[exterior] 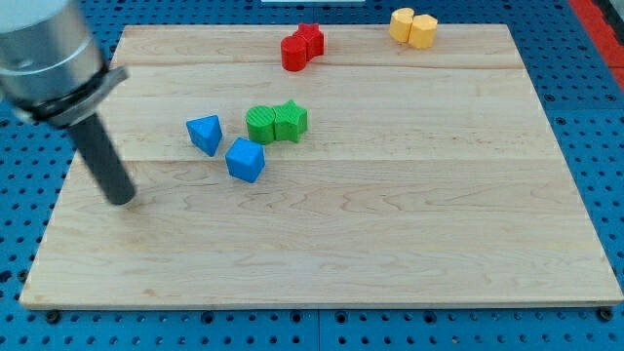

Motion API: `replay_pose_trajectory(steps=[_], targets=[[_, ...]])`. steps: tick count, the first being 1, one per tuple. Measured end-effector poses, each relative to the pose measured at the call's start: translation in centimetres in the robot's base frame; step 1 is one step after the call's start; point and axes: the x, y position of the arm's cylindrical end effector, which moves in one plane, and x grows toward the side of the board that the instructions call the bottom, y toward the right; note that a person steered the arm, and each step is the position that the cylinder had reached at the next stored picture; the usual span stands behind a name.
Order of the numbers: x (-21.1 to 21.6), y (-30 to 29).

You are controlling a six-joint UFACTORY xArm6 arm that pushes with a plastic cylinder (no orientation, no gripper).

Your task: Move the red blocks below the yellow blocks

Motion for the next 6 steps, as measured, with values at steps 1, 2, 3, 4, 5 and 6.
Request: replay_pose_trajectory(steps=[1,2,3,4,5,6], targets=[[2.3,3.5],[-3.4,10.6],[-6.4,14.8],[-4.8,18.1],[-9.2,28.6],[-17.2,33.2]])
